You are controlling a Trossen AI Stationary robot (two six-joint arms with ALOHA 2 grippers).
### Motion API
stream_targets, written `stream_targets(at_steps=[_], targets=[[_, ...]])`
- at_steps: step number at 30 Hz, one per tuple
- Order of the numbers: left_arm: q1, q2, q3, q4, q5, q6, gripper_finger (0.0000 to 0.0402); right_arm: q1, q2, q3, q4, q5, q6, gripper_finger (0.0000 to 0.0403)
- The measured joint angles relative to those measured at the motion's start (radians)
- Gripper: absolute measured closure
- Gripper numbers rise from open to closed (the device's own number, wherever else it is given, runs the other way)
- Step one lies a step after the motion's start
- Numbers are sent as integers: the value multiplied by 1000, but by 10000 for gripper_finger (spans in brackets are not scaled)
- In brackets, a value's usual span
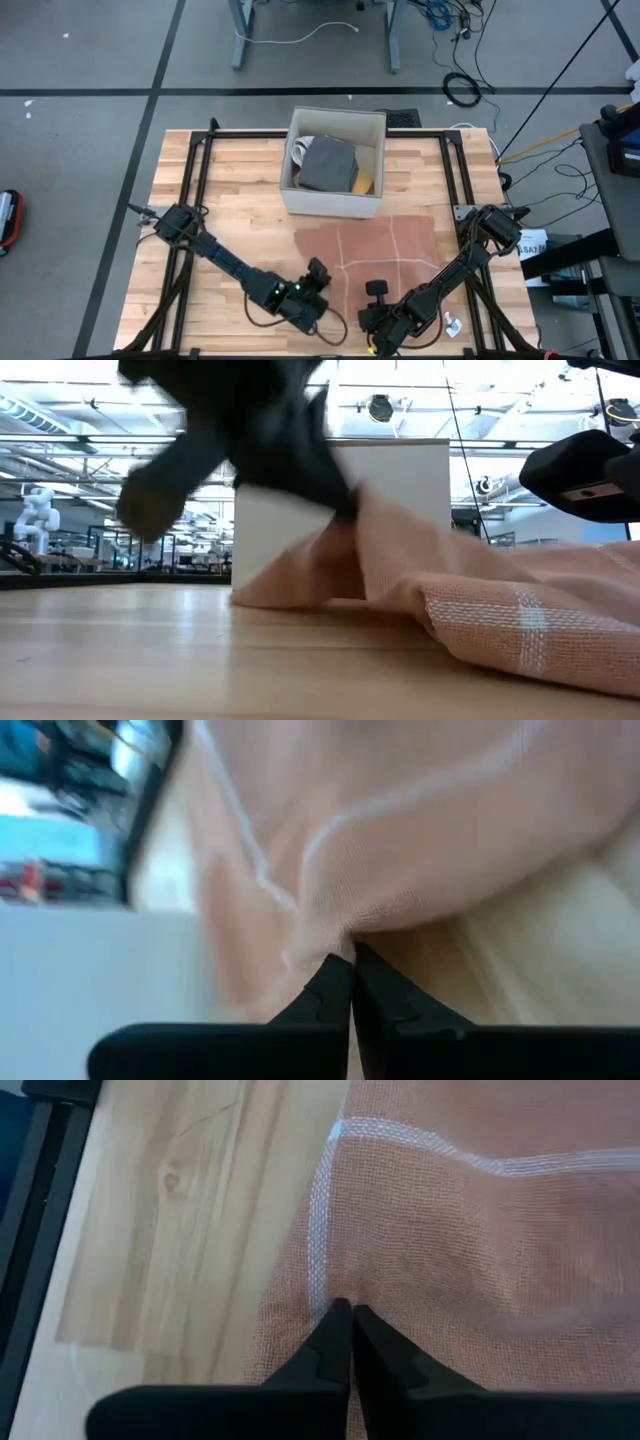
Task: Fold towel
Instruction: Fold the brown towel with white checkered lines
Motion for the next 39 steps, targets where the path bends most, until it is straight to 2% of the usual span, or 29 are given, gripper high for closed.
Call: stream_targets(at_steps=[6,11,13,17,23,26,29,34,37,39], targets=[[-20,-2,165,7,-34,161,400,-1,0,0,42,-72,-65,400],[5,-3,226,3,-60,257,400,-1,2,-2,119,-180,-128,402],[36,-3,226,-34,-7,254,401,-1,2,-2,131,-237,-136,402],[109,4,221,-99,203,140,401,12,-7,-3,120,-324,-131,402],[156,6,195,-89,211,104,401,52,-76,-5,9,-336,-113,403],[176,6,195,-71,216,95,401,69,-123,-5,-84,-293,-84,403],[198,6,195,-68,275,64,401,80,-174,-5,-131,-226,-56,403],[228,22,194,-24,383,16,401,95,-225,-3,-14,-15,-137,392],[238,56,194,20,410,17,401,94,-220,-3,46,97,-220,363],[245,80,194,36,412,14,401,82,-212,-3,82,113,-260,335]])
